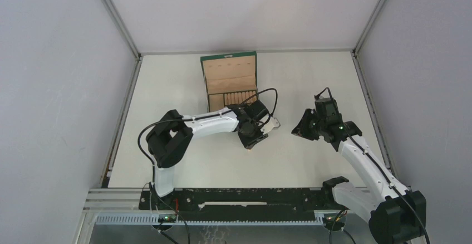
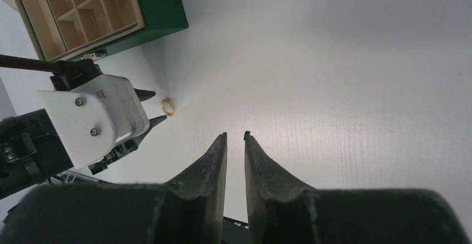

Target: Organize the mixed jewelry

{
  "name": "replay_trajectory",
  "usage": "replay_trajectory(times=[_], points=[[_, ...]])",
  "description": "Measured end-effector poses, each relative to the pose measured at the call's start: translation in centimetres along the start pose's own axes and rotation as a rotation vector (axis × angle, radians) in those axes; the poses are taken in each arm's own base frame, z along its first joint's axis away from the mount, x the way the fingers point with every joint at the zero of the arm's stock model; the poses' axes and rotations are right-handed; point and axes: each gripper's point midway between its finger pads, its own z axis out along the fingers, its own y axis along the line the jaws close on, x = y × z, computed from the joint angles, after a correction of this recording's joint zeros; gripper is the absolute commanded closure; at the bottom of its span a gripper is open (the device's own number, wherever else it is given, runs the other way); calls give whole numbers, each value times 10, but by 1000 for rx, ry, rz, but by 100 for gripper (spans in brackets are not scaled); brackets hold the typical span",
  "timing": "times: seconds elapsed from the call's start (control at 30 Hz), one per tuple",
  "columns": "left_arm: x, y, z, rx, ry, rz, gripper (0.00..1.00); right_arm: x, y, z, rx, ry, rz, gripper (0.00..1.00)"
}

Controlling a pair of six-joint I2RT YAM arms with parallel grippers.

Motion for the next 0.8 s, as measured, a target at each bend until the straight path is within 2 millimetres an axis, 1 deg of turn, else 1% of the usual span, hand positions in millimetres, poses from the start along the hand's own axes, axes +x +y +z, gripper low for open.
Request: replay_trajectory(times=[0.2,0.37,0.47,0.57,0.73,0.8], points=[[1,4,6,1,15,-4,62,-1,0,1,-1,-1,0,75],[3,7,13,6,30,-9,66,-1,0,1,-1,-1,0,75],[3,7,13,12,29,-11,69,-1,0,1,-1,-1,0,75],[3,7,13,14,29,-12,77,-1,0,1,0,0,0,75],[3,5,13,37,24,-22,97,-1,0,3,1,3,1,75],[3,3,13,48,22,-29,100,-2,1,3,-1,0,0,75]])
